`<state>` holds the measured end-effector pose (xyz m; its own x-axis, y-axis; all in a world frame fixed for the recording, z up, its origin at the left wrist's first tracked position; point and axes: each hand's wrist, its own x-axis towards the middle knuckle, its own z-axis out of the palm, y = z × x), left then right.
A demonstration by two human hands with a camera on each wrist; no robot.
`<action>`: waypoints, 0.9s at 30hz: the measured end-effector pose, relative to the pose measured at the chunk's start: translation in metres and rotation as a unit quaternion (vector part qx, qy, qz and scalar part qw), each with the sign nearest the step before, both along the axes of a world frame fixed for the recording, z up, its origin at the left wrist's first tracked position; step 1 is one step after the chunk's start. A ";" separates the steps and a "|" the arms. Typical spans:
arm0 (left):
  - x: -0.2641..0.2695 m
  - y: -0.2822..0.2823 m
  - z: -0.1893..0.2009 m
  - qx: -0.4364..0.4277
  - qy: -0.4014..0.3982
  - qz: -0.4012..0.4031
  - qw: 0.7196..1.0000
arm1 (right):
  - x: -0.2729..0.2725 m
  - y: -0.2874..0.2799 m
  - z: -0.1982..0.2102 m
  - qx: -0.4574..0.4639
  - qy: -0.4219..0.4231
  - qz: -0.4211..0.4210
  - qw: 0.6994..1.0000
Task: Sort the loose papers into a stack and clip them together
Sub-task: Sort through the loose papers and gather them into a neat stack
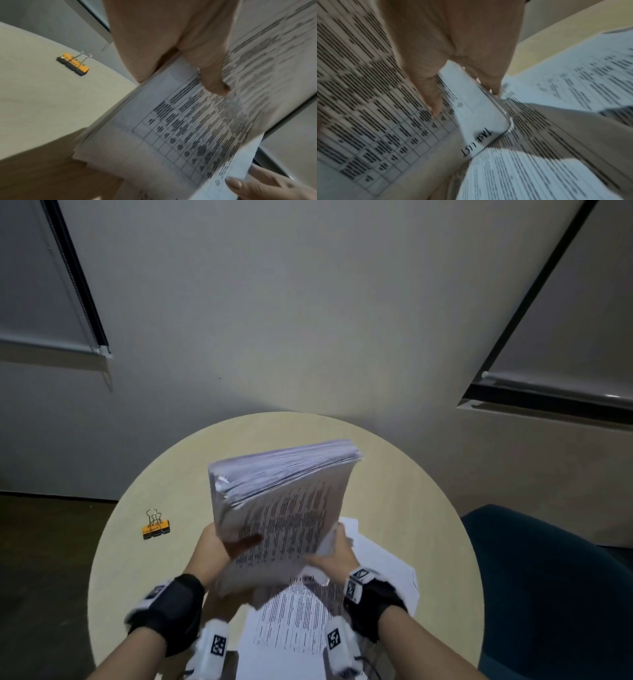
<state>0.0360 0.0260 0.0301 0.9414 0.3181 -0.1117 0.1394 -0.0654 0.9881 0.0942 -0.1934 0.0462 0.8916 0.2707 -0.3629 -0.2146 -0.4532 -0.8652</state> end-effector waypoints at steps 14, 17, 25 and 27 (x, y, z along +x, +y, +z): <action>-0.001 0.003 0.000 -0.036 0.036 0.081 0.995 | 0.012 0.023 0.013 -0.007 -0.042 -0.027 0.999; -0.013 0.009 -0.006 0.001 0.092 0.080 0.993 | 0.008 0.030 -0.007 -0.031 -0.056 -0.013 0.998; -0.072 0.049 -0.073 0.036 0.301 0.109 0.947 | -0.011 -0.002 -0.074 -0.197 -0.030 0.113 0.973; -0.080 0.052 -0.084 0.054 0.332 0.129 0.933 | -0.016 -0.027 -0.084 -0.252 -0.040 0.039 0.966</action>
